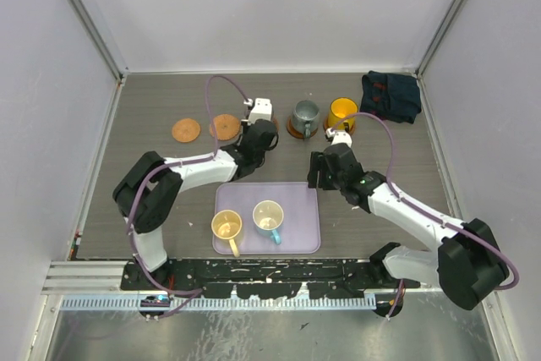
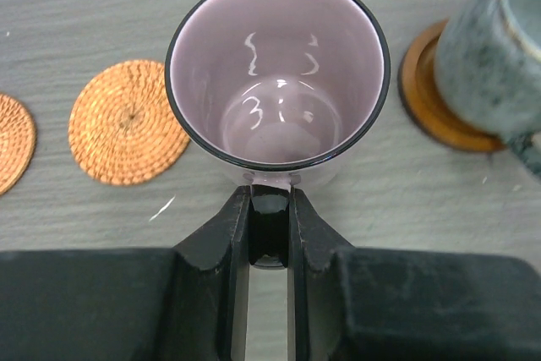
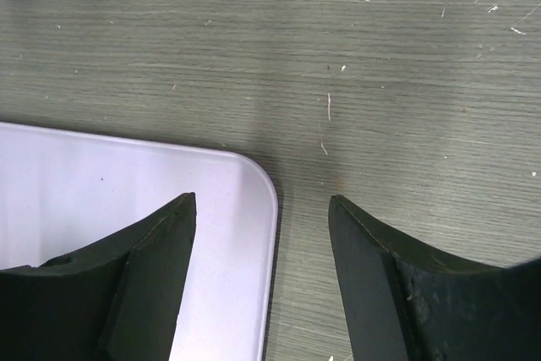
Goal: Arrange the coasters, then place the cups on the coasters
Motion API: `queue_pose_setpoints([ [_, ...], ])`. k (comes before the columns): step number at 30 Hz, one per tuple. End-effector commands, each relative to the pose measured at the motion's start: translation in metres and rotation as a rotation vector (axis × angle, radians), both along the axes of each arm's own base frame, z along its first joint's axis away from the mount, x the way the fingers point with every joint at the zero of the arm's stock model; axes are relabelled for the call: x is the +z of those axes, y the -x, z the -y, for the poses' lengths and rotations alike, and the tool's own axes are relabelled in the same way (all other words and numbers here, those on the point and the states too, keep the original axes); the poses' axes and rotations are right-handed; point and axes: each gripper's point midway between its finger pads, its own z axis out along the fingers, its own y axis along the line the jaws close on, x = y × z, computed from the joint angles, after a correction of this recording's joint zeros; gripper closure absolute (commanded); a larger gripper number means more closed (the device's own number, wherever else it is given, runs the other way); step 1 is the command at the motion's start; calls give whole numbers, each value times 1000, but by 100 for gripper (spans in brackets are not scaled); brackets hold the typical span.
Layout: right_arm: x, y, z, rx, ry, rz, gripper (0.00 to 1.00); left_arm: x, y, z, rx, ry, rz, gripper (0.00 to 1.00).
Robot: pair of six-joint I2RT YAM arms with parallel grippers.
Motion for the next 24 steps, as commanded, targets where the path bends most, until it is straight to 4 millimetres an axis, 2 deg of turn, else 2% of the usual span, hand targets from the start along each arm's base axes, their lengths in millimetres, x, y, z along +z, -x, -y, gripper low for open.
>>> queue_pose_setpoints([
  [1, 7, -7, -9, 36, -15, 40, 32, 85, -40, 22, 102, 239, 260, 100],
  [6, 5, -7, -11, 52, -10, 33, 32, 80, -50, 30, 114, 245, 256, 100],
  [17, 3, -7, -12, 53, -19, 32, 32, 70, -51, 23, 151, 207, 241, 100],
  [24, 3, -7, -13, 56, -23, 31, 32, 55, -53, 14, 181, 207, 201, 100],
])
